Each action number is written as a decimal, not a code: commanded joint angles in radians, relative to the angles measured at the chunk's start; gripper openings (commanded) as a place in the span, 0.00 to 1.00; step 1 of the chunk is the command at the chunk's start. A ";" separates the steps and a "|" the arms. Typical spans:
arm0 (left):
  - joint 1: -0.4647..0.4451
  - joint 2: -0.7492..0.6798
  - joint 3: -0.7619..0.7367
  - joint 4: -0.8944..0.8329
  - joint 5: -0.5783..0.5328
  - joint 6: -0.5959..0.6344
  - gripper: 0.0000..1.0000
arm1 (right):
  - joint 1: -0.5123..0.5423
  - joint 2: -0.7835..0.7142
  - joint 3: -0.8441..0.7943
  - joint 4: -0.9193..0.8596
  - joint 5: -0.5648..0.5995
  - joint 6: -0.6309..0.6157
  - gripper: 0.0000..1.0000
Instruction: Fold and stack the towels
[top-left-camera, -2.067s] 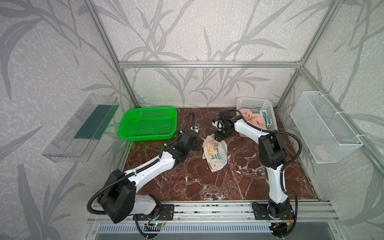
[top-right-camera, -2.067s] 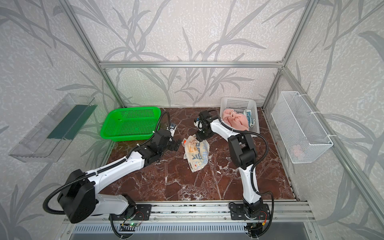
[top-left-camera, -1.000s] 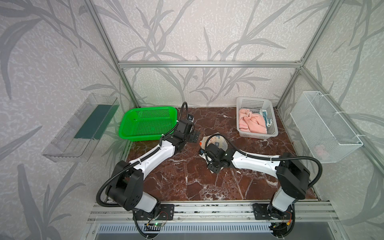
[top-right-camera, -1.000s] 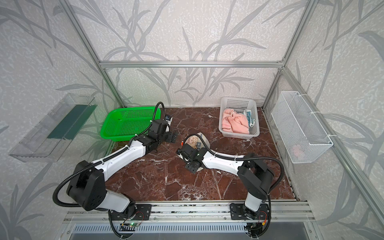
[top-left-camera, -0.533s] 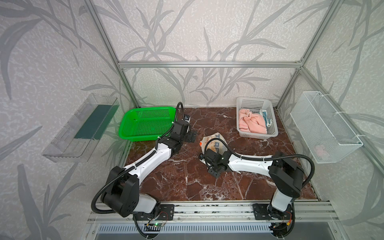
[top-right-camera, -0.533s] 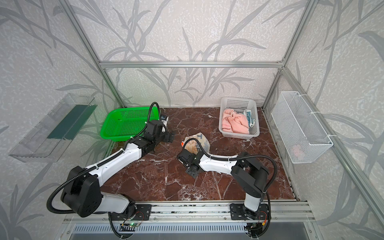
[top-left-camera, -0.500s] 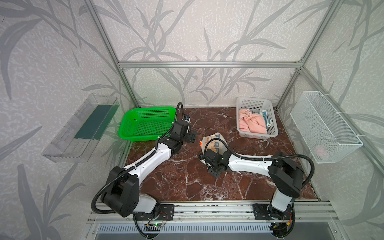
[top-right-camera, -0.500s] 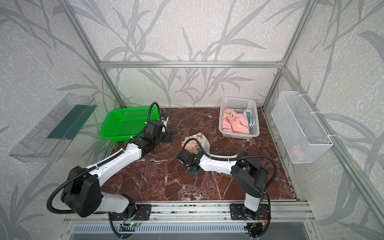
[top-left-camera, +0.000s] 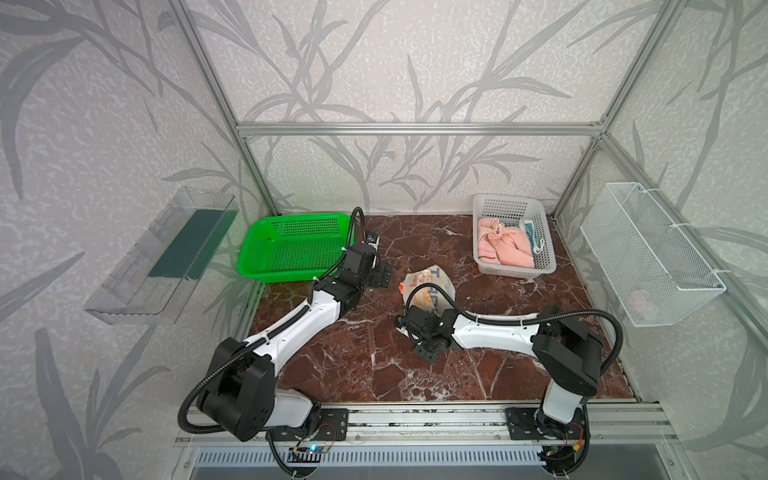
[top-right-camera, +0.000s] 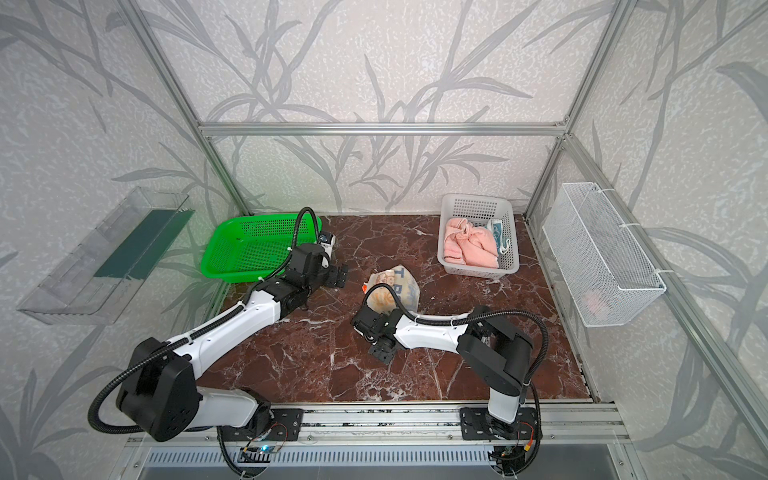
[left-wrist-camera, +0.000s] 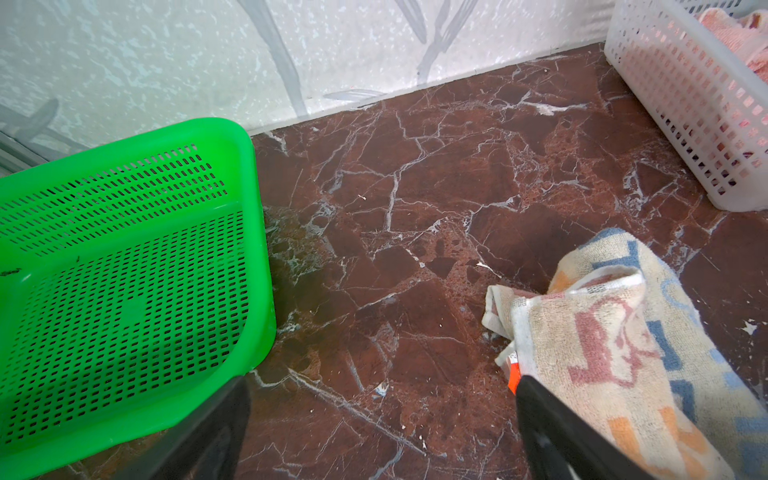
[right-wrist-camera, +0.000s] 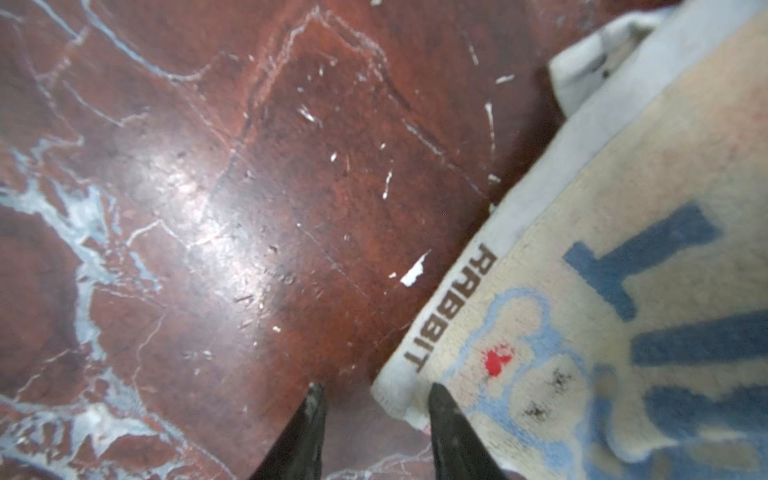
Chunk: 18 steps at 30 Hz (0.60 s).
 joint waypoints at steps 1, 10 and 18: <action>0.004 -0.031 -0.028 0.025 0.001 -0.019 0.99 | 0.005 0.016 -0.007 -0.006 0.009 0.031 0.42; 0.004 -0.035 -0.047 0.040 -0.001 -0.016 0.99 | 0.003 0.059 0.009 -0.024 0.064 0.051 0.37; 0.004 -0.038 -0.052 0.043 -0.002 0.004 0.99 | -0.017 0.057 -0.009 -0.043 0.063 0.050 0.21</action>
